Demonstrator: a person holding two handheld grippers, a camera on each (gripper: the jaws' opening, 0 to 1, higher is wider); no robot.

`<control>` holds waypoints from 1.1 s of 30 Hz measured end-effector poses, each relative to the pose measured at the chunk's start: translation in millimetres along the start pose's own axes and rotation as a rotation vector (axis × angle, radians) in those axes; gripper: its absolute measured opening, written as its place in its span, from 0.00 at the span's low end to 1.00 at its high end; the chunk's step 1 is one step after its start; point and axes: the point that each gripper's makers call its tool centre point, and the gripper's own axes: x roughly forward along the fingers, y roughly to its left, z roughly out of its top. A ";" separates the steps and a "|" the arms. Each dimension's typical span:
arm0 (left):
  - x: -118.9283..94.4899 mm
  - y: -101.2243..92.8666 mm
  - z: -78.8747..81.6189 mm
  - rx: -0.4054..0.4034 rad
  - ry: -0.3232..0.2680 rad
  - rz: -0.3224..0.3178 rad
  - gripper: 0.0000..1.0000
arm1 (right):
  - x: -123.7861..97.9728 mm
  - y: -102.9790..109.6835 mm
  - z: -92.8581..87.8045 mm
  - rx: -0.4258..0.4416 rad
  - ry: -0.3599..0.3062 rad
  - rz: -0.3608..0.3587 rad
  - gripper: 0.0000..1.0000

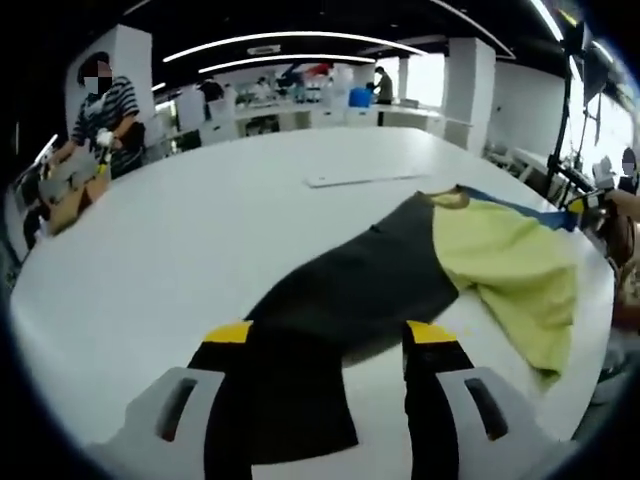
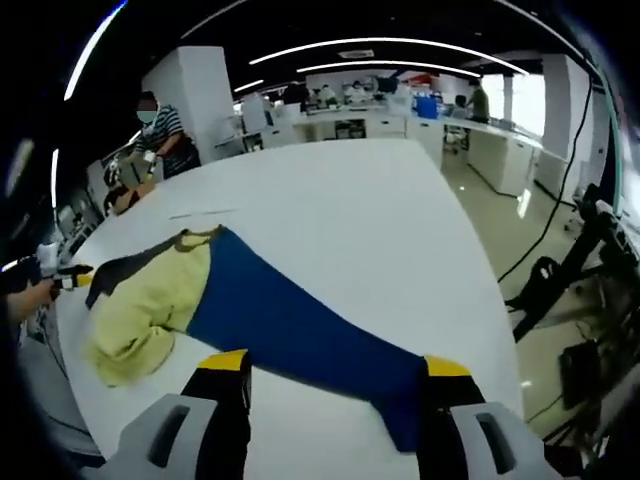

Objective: Fold the garment on the visible template until the final outline fits inside the template.

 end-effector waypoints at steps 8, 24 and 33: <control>-13.5 -36.3 -2.5 0.000 -0.049 -0.076 0.71 | 6.5 58.4 -4.8 -0.078 0.022 0.163 0.74; -40.3 -108.5 -8.1 0.027 -0.094 -0.228 0.80 | 26.4 141.1 -13.1 -0.166 0.025 0.350 0.64; -45.9 -143.3 -12.5 0.069 -0.098 -0.306 0.79 | 42.2 168.7 -19.8 -0.165 0.013 0.409 0.53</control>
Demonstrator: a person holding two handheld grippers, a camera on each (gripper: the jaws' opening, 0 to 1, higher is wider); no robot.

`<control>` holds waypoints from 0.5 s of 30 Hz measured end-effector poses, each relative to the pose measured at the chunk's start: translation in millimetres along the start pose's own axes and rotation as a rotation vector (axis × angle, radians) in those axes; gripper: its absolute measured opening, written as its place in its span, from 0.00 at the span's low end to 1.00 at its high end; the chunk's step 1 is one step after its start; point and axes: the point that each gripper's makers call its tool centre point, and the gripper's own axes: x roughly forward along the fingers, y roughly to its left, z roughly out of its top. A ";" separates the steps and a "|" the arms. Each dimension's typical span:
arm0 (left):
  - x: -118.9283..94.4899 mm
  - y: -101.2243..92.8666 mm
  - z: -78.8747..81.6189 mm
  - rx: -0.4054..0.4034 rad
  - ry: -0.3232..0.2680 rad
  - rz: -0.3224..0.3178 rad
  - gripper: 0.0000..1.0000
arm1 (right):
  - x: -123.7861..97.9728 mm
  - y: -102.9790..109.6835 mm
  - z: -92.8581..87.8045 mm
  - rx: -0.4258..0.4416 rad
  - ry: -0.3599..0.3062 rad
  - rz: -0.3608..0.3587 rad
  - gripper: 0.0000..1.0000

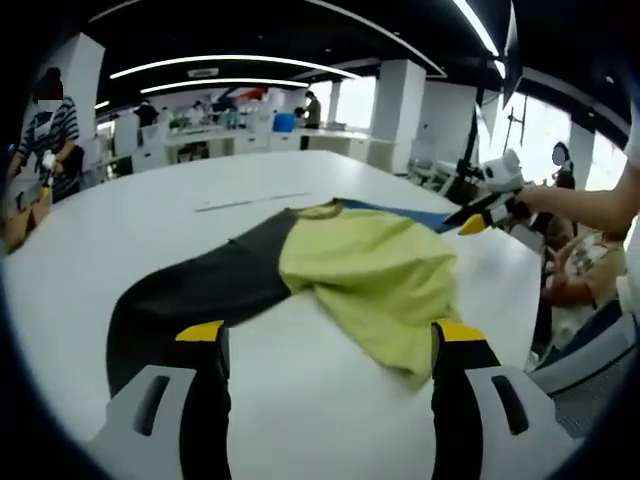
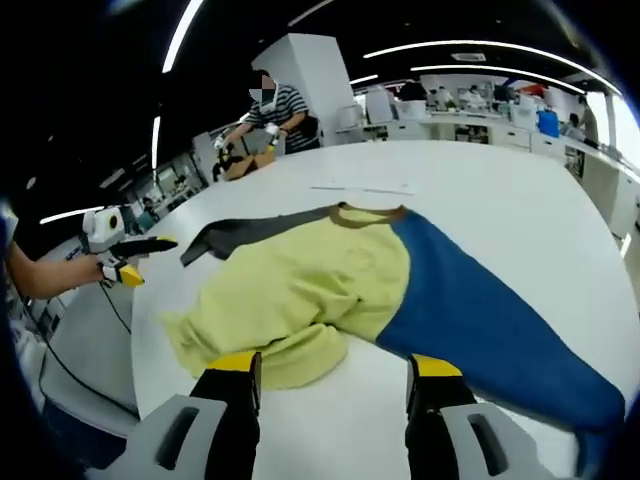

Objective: Fold the garment on the visible template until the final outline fits inside the template.

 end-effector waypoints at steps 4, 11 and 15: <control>3.8 -11.8 -10.4 0.017 0.025 -0.032 0.74 | 11.8 1.1 -4.7 -0.014 0.006 0.010 0.47; 12.7 -38.7 -31.9 0.029 0.081 -0.087 0.62 | 29.6 5.5 -6.5 -0.018 -0.004 0.014 0.34; 18.0 -51.0 -40.4 0.003 0.091 -0.121 0.59 | 34.3 7.3 -5.9 -0.035 -0.007 0.018 0.29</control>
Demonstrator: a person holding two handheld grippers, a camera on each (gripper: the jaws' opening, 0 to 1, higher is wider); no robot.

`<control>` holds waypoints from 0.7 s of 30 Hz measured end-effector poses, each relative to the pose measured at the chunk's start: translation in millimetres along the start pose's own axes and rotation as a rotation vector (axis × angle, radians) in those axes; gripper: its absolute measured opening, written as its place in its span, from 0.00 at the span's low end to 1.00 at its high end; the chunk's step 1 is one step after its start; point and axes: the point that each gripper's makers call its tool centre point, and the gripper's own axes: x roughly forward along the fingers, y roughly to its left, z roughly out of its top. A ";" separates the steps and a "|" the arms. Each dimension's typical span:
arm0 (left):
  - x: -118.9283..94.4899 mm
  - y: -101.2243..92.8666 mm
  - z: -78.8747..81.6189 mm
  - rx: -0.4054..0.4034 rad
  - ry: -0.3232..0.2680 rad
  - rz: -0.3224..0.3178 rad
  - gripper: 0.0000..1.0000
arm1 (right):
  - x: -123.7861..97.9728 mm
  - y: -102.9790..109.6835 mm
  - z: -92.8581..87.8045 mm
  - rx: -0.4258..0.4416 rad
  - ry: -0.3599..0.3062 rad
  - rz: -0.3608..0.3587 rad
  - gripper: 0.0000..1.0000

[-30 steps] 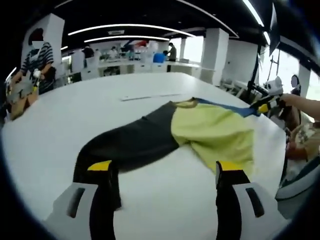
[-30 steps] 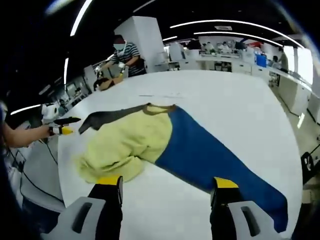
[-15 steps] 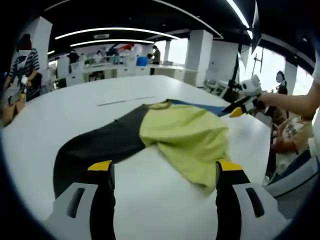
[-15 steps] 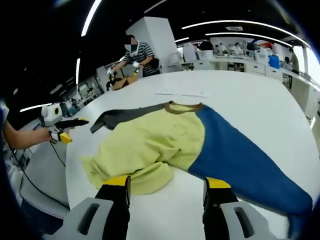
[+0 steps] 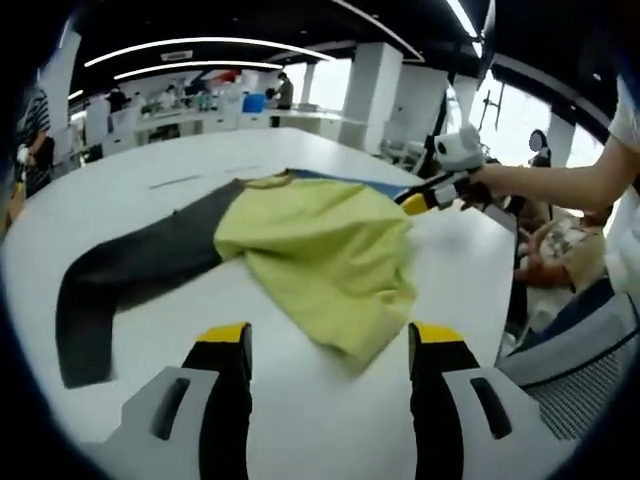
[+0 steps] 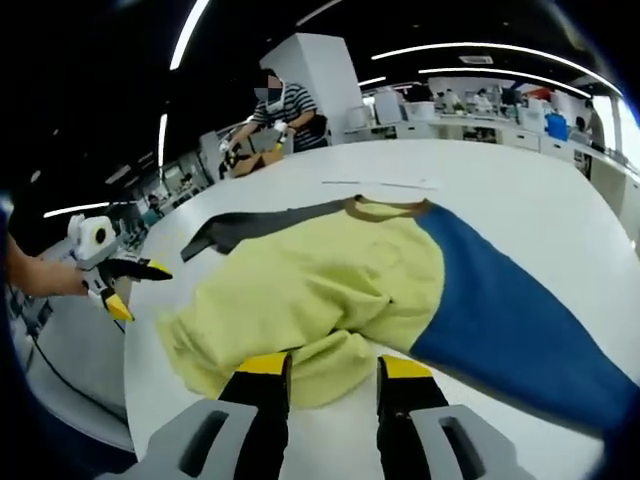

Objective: Fold the garment on the visible template until the final outline fits inside the template.

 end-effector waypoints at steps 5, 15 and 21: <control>8.6 -5.7 -15.8 -0.006 0.047 -0.005 0.48 | 5.0 -2.9 -1.5 0.009 -0.008 -0.008 0.25; 21.9 -13.4 -27.5 -0.070 0.056 -0.035 0.20 | 7.5 -0.7 -4.3 0.015 -0.008 -0.011 0.17; 21.3 -14.6 -22.5 -0.072 0.038 -0.045 0.03 | 3.6 2.6 -3.3 -0.004 -0.007 -0.007 0.04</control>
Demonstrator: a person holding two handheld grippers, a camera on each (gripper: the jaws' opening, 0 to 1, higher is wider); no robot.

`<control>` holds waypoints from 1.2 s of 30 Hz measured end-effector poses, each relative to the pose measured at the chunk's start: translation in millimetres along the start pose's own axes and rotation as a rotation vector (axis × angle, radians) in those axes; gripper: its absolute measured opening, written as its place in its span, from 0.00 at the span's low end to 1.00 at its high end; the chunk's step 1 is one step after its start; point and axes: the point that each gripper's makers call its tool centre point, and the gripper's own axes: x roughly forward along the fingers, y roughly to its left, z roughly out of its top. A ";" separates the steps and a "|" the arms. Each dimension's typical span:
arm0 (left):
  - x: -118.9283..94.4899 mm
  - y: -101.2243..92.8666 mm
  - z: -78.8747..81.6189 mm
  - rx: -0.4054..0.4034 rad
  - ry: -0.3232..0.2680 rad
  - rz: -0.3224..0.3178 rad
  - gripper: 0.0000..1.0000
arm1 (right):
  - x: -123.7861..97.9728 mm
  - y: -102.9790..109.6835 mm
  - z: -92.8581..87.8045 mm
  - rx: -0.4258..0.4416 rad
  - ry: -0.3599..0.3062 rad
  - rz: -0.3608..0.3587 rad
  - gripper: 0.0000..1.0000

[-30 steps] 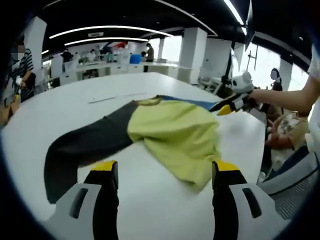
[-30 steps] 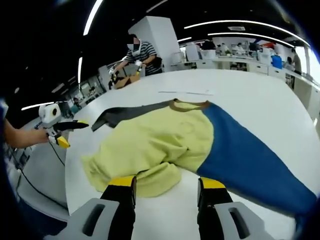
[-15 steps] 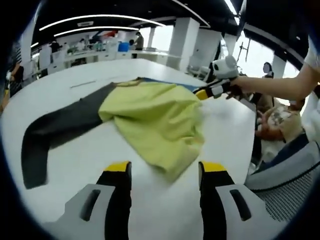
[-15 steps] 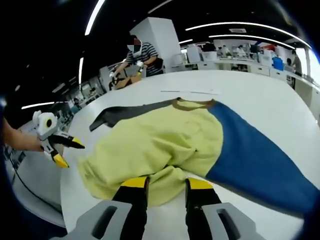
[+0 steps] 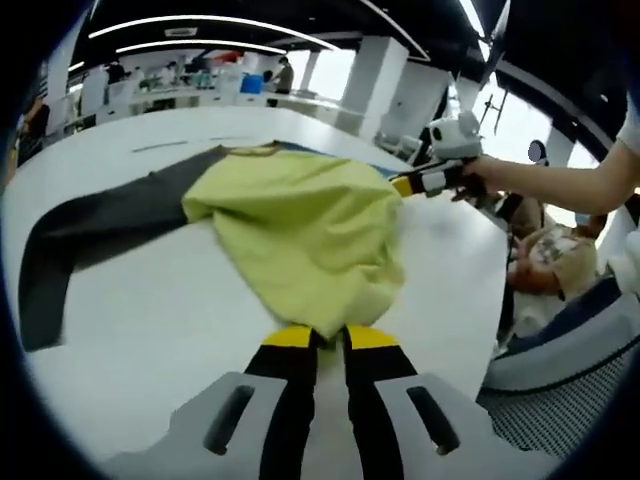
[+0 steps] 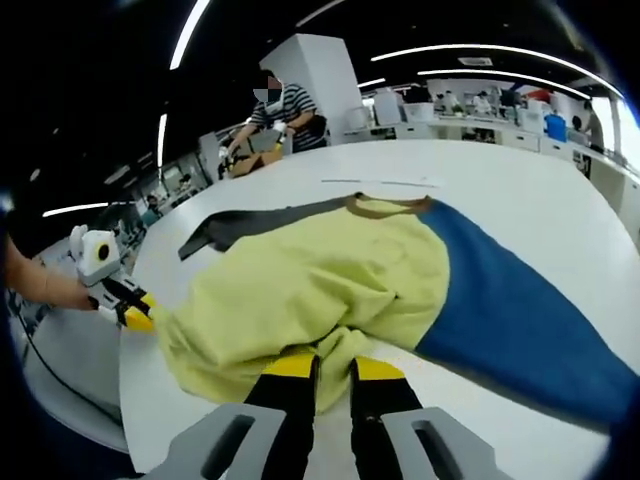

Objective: Fold the garment on the visible template until the final outline fits inside the template.

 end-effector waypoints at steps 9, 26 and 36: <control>-8.8 -2.5 14.9 0.006 -0.030 -0.006 0.02 | -11.9 11.0 1.5 -0.061 0.006 -0.016 0.00; -17.9 -6.3 25.5 0.017 -0.049 -0.013 0.01 | -26.0 52.3 2.9 -0.389 0.076 -0.169 0.00; -17.5 -5.4 24.2 0.003 -0.051 -0.013 0.01 | -11.4 74.1 -11.9 -0.632 0.170 -0.218 0.00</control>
